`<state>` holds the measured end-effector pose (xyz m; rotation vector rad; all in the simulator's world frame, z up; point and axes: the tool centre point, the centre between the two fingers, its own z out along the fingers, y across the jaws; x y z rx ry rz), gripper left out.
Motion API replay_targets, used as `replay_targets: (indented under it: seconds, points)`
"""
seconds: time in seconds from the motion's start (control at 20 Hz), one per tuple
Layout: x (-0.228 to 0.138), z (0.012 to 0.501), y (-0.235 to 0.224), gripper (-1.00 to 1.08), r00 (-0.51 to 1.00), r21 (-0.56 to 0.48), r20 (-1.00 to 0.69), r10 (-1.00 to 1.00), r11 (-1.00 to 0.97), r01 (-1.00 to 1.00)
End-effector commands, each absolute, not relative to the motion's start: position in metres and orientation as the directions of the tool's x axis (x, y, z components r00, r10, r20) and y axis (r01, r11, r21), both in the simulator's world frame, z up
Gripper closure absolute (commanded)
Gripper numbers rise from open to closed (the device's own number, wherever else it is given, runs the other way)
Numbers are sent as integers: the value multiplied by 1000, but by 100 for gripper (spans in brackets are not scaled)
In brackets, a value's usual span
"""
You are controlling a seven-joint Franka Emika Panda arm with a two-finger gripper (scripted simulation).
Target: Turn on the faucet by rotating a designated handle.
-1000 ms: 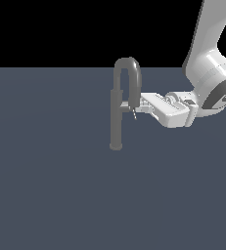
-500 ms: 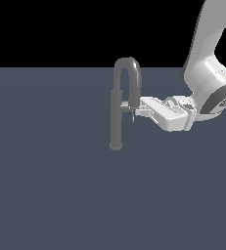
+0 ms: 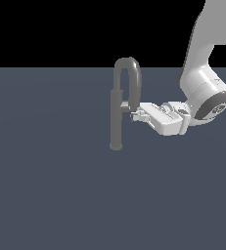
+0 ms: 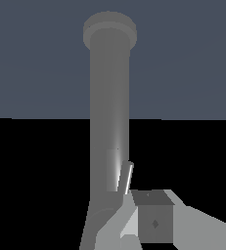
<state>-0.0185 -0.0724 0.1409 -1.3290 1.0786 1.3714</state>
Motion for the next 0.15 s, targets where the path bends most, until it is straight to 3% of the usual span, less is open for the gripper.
replay_targets:
  seconds: [0.0,0.1]
  points:
    - [5,117,-64,108,9,-10,-1000,4,-159,-987]
    - [7,114,-64,108,7,-7,-1000,2,-157,-988]
